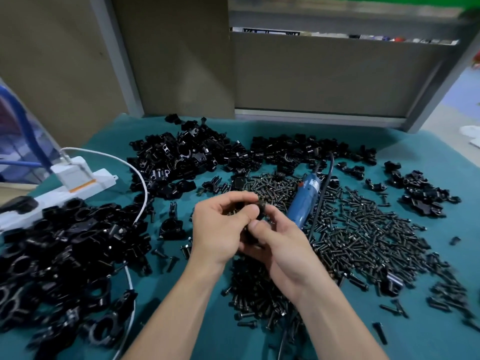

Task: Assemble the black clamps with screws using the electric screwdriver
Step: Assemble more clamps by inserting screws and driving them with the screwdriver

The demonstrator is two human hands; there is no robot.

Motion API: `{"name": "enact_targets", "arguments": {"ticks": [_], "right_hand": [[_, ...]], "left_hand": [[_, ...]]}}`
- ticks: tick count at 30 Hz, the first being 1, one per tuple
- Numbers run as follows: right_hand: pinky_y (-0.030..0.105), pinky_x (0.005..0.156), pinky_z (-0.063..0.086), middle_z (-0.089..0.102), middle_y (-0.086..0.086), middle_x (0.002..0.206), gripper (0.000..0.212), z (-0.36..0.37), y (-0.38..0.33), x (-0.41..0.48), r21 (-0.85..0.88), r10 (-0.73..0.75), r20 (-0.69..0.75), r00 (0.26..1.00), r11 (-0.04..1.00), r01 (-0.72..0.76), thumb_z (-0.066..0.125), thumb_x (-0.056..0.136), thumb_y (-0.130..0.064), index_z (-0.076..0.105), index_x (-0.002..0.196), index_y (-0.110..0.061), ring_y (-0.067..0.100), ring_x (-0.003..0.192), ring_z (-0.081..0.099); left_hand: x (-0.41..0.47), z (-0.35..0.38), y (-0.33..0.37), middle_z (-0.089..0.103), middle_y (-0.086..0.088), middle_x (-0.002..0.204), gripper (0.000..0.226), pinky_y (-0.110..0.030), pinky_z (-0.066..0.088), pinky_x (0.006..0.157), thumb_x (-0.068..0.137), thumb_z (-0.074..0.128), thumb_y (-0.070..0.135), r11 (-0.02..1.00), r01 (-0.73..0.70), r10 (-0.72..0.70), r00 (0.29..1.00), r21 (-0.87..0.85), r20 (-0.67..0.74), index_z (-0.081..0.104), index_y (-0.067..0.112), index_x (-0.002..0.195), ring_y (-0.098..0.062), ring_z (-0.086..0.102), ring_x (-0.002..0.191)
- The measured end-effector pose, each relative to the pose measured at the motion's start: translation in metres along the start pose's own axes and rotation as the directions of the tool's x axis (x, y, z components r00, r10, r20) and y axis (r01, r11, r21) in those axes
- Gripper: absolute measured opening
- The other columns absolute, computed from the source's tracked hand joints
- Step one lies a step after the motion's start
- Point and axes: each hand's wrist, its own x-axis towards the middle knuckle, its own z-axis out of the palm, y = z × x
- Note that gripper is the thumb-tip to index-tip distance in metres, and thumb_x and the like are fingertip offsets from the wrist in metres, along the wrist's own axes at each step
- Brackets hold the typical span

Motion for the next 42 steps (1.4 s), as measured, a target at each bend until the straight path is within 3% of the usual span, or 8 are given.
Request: {"name": "enact_targets", "arguments": {"ticks": [9, 16, 21, 26, 30, 36, 39, 42], "right_hand": [[0.018, 0.052, 0.046, 0.075, 0.001, 0.08, 0.017, 0.056, -0.023, 0.007, -0.424, -0.156, 0.146, 0.977, 0.882, 0.204, 0.064, 0.1, -0.007, 0.078, 0.104, -0.016, 0.008, 0.062, 0.063], [0.045, 0.077, 0.062, 0.075, -0.01, 0.071, 0.002, 0.167, 0.026, 0.038, -0.667, -0.112, 0.228, 0.967, 0.706, 0.239, 0.079, 0.08, -0.027, 0.081, 0.079, -0.029, 0.015, 0.071, 0.07], [0.031, 0.072, 0.056, 0.075, -0.01, 0.071, 0.008, 0.223, 0.053, 0.057, -0.752, -0.1, 0.277, 0.956, 0.597, 0.281, 0.082, 0.08, -0.029, 0.08, 0.074, -0.026, 0.011, 0.07, 0.067], [0.034, 0.091, 0.053, 0.078, 0.0, 0.094, 0.016, 0.225, 0.07, 0.069, -0.884, 0.085, 0.437, 0.895, 0.226, 0.41, 0.069, 0.093, -0.036, 0.081, 0.093, -0.024, 0.021, 0.102, 0.067], [0.021, 0.088, 0.05, 0.076, -0.018, 0.106, 0.022, 0.196, 0.06, 0.08, -0.847, 0.016, 0.423, 0.906, 0.363, 0.389, 0.064, 0.094, -0.026, 0.078, 0.107, -0.037, 0.007, 0.102, 0.069], [0.019, 0.061, 0.051, 0.077, -0.016, 0.079, 0.034, 0.125, -0.003, 0.114, -0.845, -0.272, 0.144, 0.951, 0.466, 0.261, 0.064, 0.089, -0.014, 0.078, 0.072, -0.041, -0.001, 0.065, 0.068], [0.015, 0.076, 0.046, 0.077, -0.006, 0.113, 0.031, 0.097, -0.022, 0.138, -0.965, -0.238, 0.13, 0.963, 0.194, 0.178, 0.069, 0.089, -0.021, 0.075, 0.116, -0.034, 0.005, 0.1, 0.071], [0.039, 0.118, 0.034, 0.039, 0.013, 0.161, 0.083, 0.076, -0.03, 0.174, -0.979, -0.144, 0.171, 0.975, -0.139, 0.152, 0.075, 0.091, -0.036, 0.032, 0.161, -0.024, 0.035, 0.15, 0.032]], "left_hand": [[-0.021, -0.045, 0.029, 0.078, 0.014, 0.113, 0.039, -0.043, 0.057, 0.1, 0.089, 0.054, 0.054, 0.999, 0.017, -0.01, 0.984, 0.041, -0.177, 0.078, 0.037, 0.114, -0.01, 0.072, 0.11], [-0.067, -0.106, 0.029, 0.077, 0.015, 0.105, 0.05, -0.037, 0.055, 0.095, 0.084, 0.061, 0.037, 0.979, -0.005, -0.134, 0.731, -0.202, -0.669, 0.067, 0.038, 0.134, -0.006, 0.073, 0.1], [-0.074, -0.134, 0.034, 0.052, 0.042, 0.126, 0.089, -0.008, 0.039, 0.093, 0.078, 0.06, 0.022, 0.998, 0.032, -0.061, 0.681, -0.054, -0.73, 0.034, 0.04, 0.161, 0.022, 0.051, 0.116], [-0.08, -0.136, 0.034, 0.043, 0.024, 0.153, 0.08, -0.026, 0.038, 0.105, 0.089, 0.062, 0.013, 0.982, 0.169, -0.039, 0.623, 0.086, -0.782, 0.035, 0.046, 0.157, -0.005, 0.044, 0.14], [-0.081, -0.115, 0.028, 0.049, 0.008, 0.154, 0.066, -0.034, 0.034, 0.121, 0.082, 0.064, -0.002, 0.932, 0.063, 0.254, 0.586, 0.356, -0.769, 0.055, 0.026, 0.141, -0.01, 0.041, 0.145], [-0.04, -0.05, 0.014, 0.056, 0.005, 0.141, 0.029, -0.016, 0.028, 0.117, 0.086, 0.061, 0.013, 0.826, -0.158, 0.451, 0.762, 0.541, -0.465, 0.068, 0.021, 0.113, -0.006, 0.043, 0.138], [-0.006, -0.019, 0.003, 0.046, 0.007, 0.153, 0.033, -0.029, 0.027, 0.124, 0.092, 0.063, 0.016, 0.84, -0.027, 0.293, 0.864, 0.542, -0.41, 0.057, 0.025, 0.124, -0.009, 0.032, 0.147], [0.016, 0.004, -0.018, 0.036, 0.007, 0.161, 0.044, -0.035, 0.025, 0.127, 0.095, 0.063, 0.014, 0.838, 0.057, 0.171, 0.917, 0.543, -0.36, 0.047, 0.026, 0.133, -0.011, 0.023, 0.154]]}}
